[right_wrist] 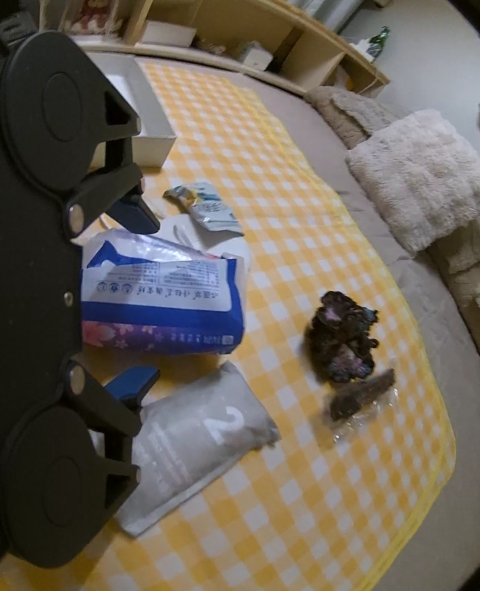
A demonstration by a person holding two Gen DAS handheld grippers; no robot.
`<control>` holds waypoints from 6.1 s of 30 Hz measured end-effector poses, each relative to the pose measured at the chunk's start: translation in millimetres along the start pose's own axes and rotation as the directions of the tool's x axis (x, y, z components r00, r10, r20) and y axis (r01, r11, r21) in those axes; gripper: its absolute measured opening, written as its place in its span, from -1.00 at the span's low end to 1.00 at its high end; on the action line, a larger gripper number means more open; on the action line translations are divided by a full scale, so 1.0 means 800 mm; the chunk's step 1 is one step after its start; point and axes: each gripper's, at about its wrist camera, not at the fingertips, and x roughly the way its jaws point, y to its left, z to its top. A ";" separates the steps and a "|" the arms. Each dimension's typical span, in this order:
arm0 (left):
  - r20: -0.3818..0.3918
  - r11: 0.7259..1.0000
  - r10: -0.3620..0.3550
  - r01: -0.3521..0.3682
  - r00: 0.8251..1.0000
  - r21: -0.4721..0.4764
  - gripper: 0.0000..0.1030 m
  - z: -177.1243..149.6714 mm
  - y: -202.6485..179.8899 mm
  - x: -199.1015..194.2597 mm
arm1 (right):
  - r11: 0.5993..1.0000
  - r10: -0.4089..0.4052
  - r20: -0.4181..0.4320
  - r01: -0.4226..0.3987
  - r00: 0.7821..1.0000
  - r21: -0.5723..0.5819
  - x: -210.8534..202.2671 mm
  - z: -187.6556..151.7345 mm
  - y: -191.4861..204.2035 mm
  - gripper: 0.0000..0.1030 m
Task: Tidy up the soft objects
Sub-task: 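Move left tool toward the clear bag of cords while right tool approaches the blue-white tissue pack, then close left gripper on the bag of cords while right gripper closes on the tissue pack, then lift and carry the cord bag with left tool while right tool carries the tissue pack to the white tray, then lower the cord bag into the tray and open left gripper while right releases the tissue pack beside it, then withdraw left tool toward the floral pouch while right tool moves toward the grey printed pouch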
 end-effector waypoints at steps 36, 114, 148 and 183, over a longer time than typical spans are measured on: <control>0.287 0.936 -0.025 -0.078 0.958 0.342 0.13 -0.017 -0.034 -0.083 | 0.981 0.013 0.139 0.015 0.990 -0.192 -0.086 -0.005 0.003 -0.66; 0.168 0.934 0.195 -0.235 0.966 0.268 0.39 -0.041 0.185 -0.118 | 0.848 -0.016 -0.161 -0.072 0.987 -0.525 -0.007 -0.177 0.248 0.12; 0.393 0.956 0.215 -0.275 0.894 0.102 1.00 -0.105 0.197 -0.233 | 0.826 0.031 0.039 -0.004 0.999 -0.563 -0.095 -0.185 0.240 0.95; 0.613 0.980 0.001 -0.124 0.790 0.158 1.00 -0.035 0.059 -0.272 | 0.903 0.046 0.473 0.166 0.880 -0.397 -0.221 -0.063 0.109 1.00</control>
